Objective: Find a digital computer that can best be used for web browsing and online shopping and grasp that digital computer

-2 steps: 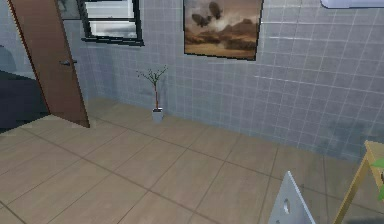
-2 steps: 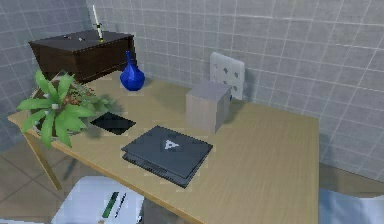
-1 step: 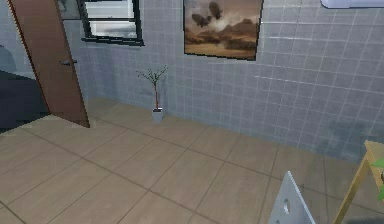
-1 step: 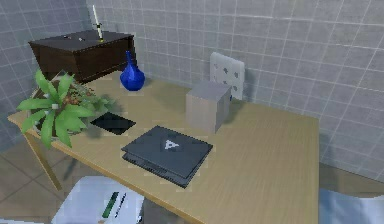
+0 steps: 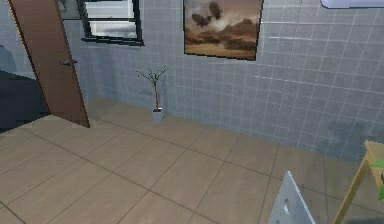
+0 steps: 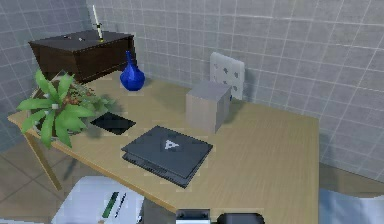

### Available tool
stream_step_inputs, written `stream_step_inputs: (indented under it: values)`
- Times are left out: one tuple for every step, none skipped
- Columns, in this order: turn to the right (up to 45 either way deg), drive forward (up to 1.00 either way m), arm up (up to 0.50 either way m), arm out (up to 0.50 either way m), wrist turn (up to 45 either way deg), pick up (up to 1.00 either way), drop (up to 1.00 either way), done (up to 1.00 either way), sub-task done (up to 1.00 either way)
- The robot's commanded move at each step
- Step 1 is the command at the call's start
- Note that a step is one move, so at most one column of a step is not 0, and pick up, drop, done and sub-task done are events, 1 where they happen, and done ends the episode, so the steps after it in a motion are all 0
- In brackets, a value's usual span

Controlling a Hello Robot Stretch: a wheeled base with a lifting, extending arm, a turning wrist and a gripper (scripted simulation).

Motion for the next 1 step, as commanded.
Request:
stream_step_inputs:
  values:
    - [0.0, 0.00, 0.00, 0.22, 0.0, 0.00, 0.00, 0.00, 0.00]
